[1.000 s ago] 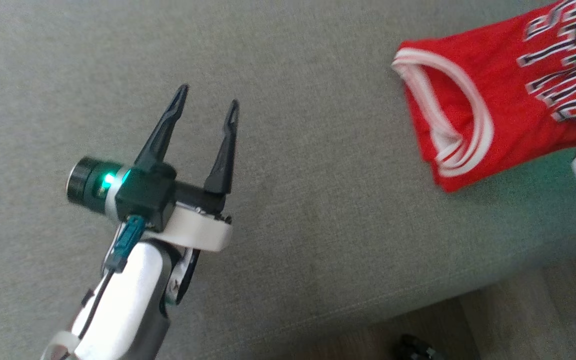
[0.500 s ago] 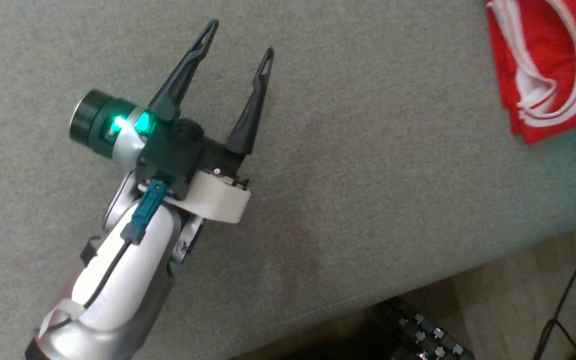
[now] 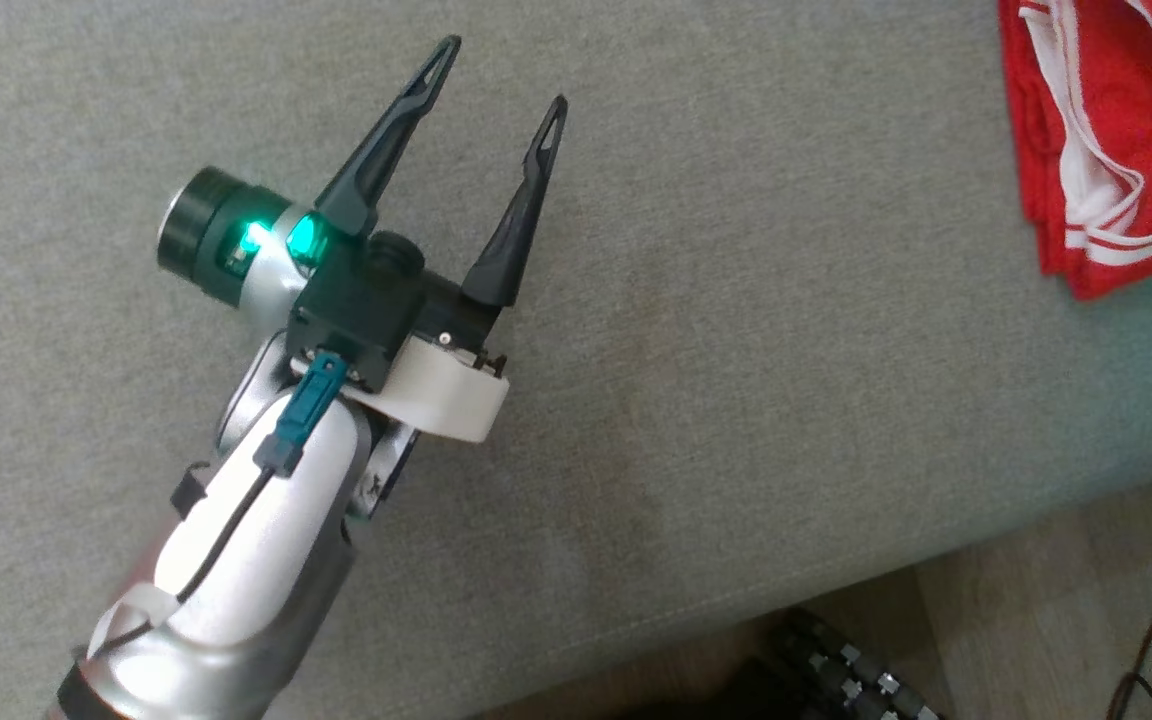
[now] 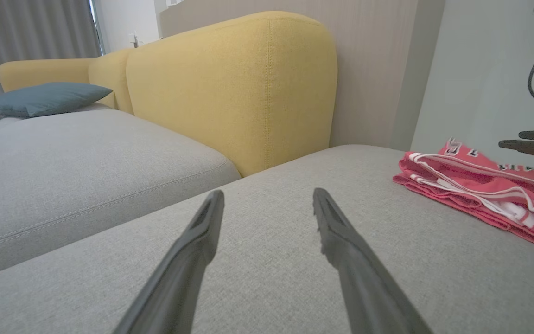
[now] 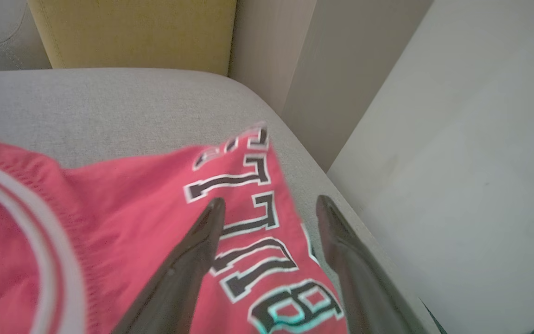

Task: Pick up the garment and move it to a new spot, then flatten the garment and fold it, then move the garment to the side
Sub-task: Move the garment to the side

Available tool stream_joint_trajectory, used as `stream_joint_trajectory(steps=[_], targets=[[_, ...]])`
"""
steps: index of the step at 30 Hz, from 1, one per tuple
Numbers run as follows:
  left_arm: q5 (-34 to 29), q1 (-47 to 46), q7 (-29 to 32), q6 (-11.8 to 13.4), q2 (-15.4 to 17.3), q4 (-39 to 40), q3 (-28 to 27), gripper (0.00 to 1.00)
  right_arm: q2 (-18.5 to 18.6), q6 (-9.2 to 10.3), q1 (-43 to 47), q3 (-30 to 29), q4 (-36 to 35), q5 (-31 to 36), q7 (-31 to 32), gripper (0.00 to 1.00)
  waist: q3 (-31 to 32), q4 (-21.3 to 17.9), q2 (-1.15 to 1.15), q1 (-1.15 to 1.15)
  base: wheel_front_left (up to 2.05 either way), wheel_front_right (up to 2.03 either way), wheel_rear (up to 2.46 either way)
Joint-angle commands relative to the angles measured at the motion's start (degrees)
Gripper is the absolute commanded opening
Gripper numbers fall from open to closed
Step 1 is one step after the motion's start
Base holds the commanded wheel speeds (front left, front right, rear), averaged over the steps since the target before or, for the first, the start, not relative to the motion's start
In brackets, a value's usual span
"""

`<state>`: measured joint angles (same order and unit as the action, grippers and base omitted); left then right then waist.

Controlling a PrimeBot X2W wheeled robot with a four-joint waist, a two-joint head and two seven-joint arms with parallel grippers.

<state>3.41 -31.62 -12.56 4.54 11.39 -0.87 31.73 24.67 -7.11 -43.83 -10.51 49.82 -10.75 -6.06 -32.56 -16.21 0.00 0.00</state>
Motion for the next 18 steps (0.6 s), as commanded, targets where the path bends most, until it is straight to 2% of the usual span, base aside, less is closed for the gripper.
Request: stream_joint_trajectory(steps=[1,5,8,14,18], targets=[[0.62,0.78,-0.48,0.36,0.24,1.37,-1.25,1.00,0.87,-0.37,2.42,-0.61,-1.16,1.15,-1.63,1.00,1.80,-0.15,0.00,0.00,0.00,0.00,0.00],[1.34,2.20,-0.79,0.93,0.28,0.83,-1.52,1.00,-0.89,-0.37,4.58,-1.15,-2.70,2.07,-4.50,1.00,4.00,-0.12,0.00,0.00,0.00,0.00,0.00],[2.18,4.24,-1.00,2.00,0.52,0.53,-2.25,1.00,-3.45,-0.37,7.86,-0.22,-6.90,2.20,-6.65,1.00,6.27,0.01,0.00,0.00,0.00,0.00,0.00],[4.20,8.72,-1.33,4.26,0.89,0.46,-4.05,1.00,-9.55,-0.37,16.95,2.80,-20.67,0.41,-8.17,1.00,10.60,1.89,0.00,0.00,0.00,0.00,0.00],[5.62,11.61,-1.61,5.73,0.81,0.40,-5.26,1.00,-13.84,-0.37,23.64,4.87,-30.31,-0.04,-7.62,1.00,13.34,4.53,0.00,0.00,0.00,0.00,0.00]])
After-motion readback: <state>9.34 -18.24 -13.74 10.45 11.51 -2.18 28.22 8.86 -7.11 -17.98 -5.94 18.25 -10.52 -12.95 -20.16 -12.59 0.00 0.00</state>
